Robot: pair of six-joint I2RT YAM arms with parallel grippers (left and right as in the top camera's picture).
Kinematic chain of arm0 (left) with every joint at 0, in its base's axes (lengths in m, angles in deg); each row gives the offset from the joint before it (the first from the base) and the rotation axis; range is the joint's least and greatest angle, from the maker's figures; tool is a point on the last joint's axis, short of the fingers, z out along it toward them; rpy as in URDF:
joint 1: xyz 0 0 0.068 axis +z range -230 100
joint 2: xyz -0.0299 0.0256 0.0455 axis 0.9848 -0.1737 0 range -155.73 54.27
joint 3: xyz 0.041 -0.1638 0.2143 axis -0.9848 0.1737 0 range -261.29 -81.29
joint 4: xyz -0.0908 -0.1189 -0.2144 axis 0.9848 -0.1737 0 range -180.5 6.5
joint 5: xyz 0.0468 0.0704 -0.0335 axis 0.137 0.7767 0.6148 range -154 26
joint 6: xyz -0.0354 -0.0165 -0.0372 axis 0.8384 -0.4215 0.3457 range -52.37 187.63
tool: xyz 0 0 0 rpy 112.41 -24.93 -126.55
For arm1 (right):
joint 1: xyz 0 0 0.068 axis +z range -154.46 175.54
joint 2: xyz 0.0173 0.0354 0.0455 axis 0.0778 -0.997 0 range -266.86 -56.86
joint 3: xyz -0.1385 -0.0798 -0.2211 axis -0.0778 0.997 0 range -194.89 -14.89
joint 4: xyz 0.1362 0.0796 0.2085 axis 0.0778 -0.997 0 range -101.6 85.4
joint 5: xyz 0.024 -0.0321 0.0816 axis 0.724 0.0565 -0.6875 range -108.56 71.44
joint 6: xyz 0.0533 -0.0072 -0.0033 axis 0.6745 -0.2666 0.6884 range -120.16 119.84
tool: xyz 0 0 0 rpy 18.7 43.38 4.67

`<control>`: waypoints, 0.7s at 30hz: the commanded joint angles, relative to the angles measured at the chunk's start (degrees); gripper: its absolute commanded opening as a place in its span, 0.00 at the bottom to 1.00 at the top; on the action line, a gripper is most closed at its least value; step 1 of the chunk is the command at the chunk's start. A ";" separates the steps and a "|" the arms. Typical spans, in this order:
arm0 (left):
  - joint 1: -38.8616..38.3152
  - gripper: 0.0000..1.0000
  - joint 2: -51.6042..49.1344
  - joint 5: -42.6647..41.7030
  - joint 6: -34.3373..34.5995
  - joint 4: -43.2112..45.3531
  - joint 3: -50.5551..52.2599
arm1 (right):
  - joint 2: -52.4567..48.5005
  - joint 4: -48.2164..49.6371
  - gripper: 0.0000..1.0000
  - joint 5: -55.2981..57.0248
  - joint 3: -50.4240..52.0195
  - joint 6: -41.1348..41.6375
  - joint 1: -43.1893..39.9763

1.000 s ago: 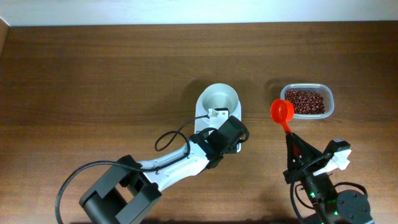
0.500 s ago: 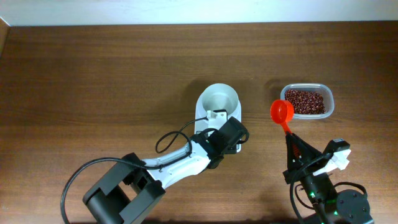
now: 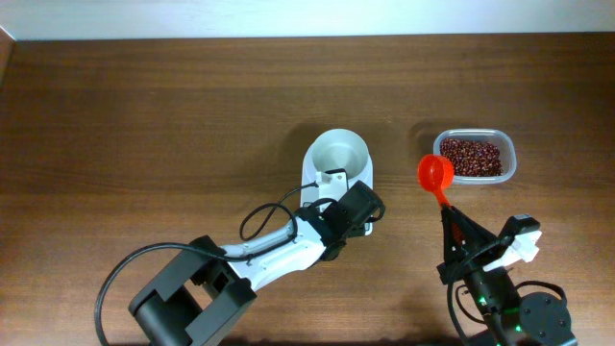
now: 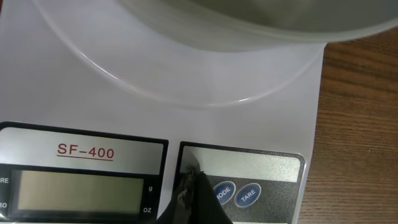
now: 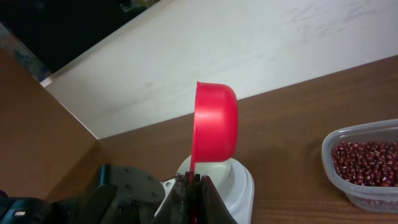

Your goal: Scoop and weigh 50g on scale

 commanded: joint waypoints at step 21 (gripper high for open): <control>0.37 0.00 -2.12 -5.14 0.81 -1.75 -0.24 | 0.33 0.26 0.04 -1.09 -0.92 3.58 -0.28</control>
